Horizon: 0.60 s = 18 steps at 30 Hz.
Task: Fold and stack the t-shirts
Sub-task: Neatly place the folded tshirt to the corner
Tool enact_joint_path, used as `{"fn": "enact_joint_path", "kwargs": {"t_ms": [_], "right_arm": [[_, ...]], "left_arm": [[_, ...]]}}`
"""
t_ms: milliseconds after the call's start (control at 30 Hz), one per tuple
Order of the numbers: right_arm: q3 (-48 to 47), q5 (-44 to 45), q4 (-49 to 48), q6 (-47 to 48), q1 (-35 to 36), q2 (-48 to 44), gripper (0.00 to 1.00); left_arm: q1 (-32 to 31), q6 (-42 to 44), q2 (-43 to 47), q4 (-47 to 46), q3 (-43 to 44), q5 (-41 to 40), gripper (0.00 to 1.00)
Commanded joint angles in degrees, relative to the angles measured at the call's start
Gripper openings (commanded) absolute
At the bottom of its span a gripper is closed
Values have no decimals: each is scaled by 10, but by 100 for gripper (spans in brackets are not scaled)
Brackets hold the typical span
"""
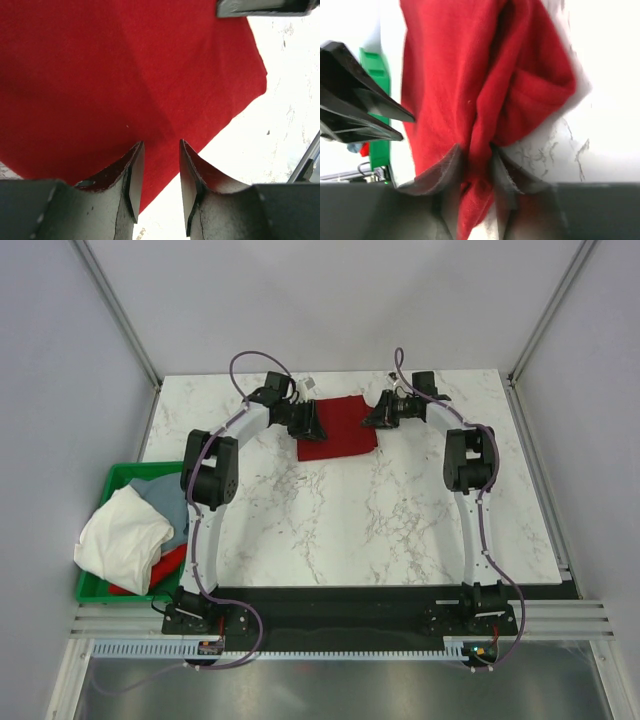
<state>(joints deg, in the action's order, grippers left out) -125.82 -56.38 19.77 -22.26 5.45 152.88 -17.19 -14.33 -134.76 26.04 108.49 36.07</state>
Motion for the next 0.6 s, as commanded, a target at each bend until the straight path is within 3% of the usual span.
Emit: {"fn": "enact_joint_path", "kwargs": {"t_ms": [0,33,67,100,367,567], "right_arm": [[12,18,15,19,-1,8,22],[15,23,16,28,-5,-6,15],[19,31,18,34,-9,-13,2],[21,36,21,41,-11,-21,0],[22,139,122,170,-71,-115,0],[-18,196,170,218,-148,-109,0]], "left_arm": [[10,-6,37,-4,19,0,41],[14,-4,46,-1,13,0,40],[24,-3,61,1,10,7,41],[30,-1,70,3,6,9,40],[109,75,129,42,-14,8,40],[111,158,140,62,-9,-20,40]]}}
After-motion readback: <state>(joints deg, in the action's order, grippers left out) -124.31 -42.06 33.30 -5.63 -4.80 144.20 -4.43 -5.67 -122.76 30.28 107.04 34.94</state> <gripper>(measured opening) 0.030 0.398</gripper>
